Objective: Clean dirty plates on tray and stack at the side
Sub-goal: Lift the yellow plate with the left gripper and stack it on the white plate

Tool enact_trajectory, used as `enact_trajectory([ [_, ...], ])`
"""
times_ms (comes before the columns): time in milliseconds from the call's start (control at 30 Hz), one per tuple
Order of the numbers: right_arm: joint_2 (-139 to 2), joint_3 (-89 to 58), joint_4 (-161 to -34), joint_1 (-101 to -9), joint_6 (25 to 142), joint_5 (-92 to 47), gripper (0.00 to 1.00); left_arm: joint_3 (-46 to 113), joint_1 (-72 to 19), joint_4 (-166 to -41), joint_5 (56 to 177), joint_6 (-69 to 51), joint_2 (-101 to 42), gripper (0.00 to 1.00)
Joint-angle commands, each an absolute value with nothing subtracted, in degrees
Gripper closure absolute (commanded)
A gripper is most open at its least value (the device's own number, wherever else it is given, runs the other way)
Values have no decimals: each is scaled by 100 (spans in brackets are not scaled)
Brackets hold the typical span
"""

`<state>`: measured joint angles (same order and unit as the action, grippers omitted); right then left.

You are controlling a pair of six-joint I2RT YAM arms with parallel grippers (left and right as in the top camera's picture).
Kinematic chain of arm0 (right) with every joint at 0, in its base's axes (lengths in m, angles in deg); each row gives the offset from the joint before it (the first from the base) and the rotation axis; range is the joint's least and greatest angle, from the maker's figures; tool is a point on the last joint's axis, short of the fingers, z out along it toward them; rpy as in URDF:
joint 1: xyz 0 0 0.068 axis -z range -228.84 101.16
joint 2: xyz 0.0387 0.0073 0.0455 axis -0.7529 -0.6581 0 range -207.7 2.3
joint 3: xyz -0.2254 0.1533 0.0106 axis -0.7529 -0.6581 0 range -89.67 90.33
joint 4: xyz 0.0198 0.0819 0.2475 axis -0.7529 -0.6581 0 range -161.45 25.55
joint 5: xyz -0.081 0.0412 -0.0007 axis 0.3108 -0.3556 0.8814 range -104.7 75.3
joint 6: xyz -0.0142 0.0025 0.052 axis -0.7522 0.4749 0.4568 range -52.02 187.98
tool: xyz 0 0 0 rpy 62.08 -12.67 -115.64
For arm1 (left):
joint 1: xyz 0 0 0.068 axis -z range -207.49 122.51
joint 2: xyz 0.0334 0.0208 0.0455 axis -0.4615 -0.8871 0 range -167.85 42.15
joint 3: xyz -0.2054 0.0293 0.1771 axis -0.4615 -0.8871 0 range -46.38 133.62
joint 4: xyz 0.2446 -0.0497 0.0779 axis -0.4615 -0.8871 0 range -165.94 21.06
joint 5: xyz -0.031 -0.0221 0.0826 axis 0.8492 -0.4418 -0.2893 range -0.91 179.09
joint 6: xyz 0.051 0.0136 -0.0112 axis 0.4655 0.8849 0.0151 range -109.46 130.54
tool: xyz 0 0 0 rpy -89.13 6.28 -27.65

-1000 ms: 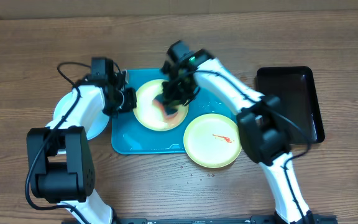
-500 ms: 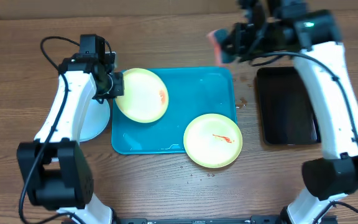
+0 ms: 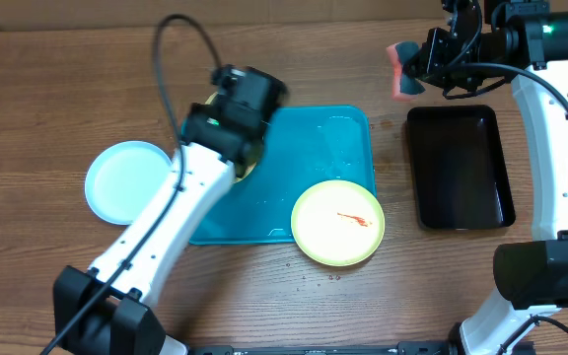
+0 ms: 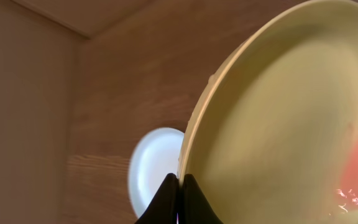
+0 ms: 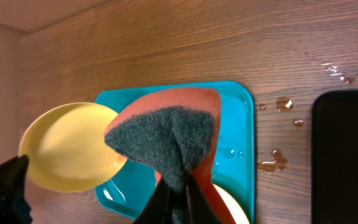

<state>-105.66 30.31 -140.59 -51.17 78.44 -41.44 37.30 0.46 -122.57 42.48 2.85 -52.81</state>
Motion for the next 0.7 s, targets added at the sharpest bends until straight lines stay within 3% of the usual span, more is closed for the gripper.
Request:
enact_trajectory([
  [0, -10538, 3058, -14046, -5095, 7791, -4173, 96, 3837, 485, -12248, 2353, -198, -5235, 96],
  [367, -10538, 3058, -14114, -5095, 7793, -4175, 96, 3837, 1128, -12226, 782, -348, -5235, 96],
  [567, -10538, 3058, -14111, -5095, 7798, -4177, 96, 3837, 1088, -12233, 856, -484, -5235, 96],
  [667, -10538, 3058, -14114, -5098, 7798, -4177, 96, 3837, 929, -12427, 1790, -495, -5233, 96],
])
